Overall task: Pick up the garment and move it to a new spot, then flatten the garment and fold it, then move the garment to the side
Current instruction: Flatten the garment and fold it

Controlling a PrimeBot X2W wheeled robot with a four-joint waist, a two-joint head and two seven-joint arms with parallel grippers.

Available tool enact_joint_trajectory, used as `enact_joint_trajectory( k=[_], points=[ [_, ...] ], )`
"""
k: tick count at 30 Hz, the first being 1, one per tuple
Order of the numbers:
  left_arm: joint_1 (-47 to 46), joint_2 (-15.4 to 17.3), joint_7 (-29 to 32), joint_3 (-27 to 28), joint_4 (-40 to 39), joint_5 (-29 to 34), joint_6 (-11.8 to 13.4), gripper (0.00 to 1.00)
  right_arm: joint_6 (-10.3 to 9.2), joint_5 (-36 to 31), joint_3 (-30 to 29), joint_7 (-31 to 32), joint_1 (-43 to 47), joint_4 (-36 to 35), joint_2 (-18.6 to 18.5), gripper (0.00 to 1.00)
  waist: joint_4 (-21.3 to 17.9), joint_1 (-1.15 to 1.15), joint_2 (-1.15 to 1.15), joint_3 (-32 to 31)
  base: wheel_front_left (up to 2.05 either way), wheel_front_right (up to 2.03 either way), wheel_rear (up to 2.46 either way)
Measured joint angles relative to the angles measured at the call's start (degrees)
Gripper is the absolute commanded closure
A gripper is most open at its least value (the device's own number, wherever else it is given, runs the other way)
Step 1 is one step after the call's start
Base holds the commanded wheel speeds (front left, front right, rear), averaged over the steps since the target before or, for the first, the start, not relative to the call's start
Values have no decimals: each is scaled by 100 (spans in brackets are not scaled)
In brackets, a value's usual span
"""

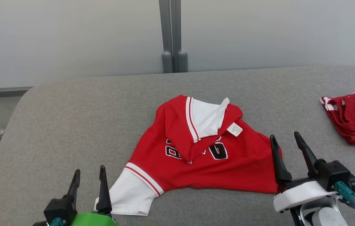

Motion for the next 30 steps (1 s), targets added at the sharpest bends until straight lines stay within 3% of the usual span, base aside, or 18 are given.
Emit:
enact_joint_trajectory(
  k=[14, 30],
  points=[
    [49, -188, 0, 211, 189, 290, -202, 0, 0, 53, 49, 0, 52, 119, 1, 0, -13, 0, 0, 76, 0, 0, 0],
    [222, -152, 638, 311, 1532, -124, -296, 0, 0, 52, 60, 0, 50, 178, 1, 0, -66, 0, 0, 185, 0, 0, 0]
  ],
)
